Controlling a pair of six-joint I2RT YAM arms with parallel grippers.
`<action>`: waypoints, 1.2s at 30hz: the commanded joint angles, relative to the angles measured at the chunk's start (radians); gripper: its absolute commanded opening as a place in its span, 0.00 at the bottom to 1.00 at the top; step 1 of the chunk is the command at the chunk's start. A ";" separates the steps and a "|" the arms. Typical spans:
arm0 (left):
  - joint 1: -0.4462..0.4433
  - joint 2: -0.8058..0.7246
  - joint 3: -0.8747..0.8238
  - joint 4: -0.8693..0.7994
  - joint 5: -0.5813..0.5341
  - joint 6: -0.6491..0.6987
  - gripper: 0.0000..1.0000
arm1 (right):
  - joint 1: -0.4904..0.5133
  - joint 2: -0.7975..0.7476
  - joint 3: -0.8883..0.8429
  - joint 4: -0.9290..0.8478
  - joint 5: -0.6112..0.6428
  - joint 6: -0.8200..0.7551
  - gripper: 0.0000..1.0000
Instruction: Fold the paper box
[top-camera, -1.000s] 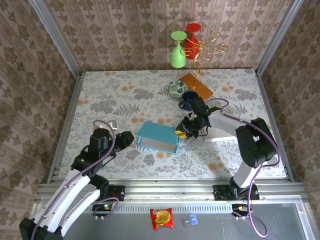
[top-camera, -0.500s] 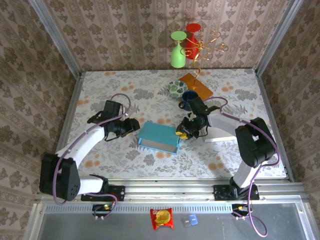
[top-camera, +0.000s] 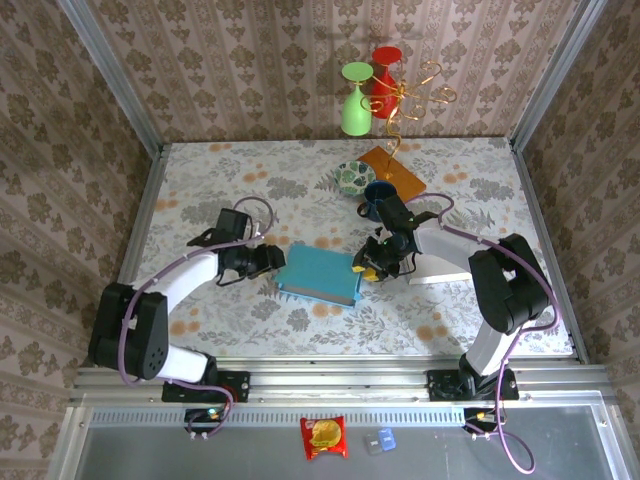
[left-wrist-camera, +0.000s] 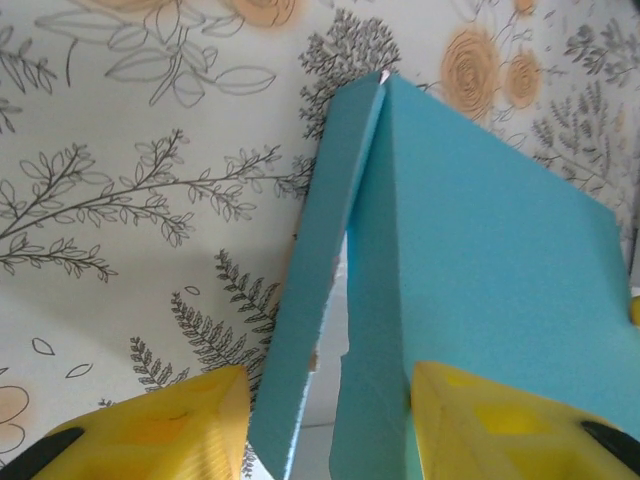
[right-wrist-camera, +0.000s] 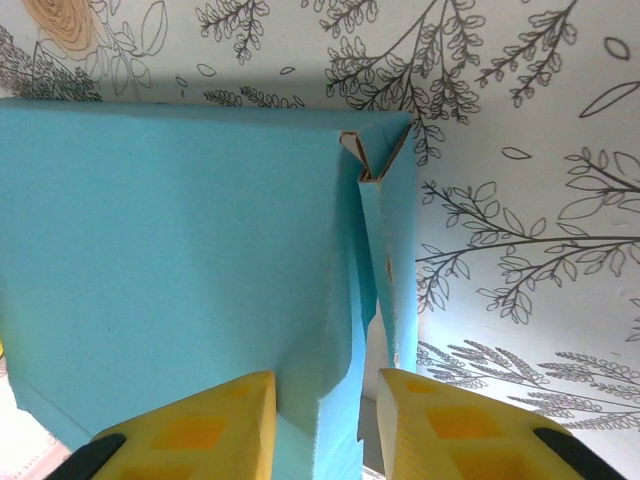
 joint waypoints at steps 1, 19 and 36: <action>-0.002 0.016 -0.031 0.050 0.020 0.027 0.47 | 0.008 0.007 0.019 -0.071 0.044 -0.044 0.35; -0.019 0.050 -0.119 0.166 0.057 -0.014 0.42 | 0.029 0.018 -0.074 0.029 0.037 -0.108 0.44; -0.050 0.055 -0.169 0.201 0.063 -0.034 0.35 | 0.030 0.070 -0.082 0.050 0.061 -0.152 0.31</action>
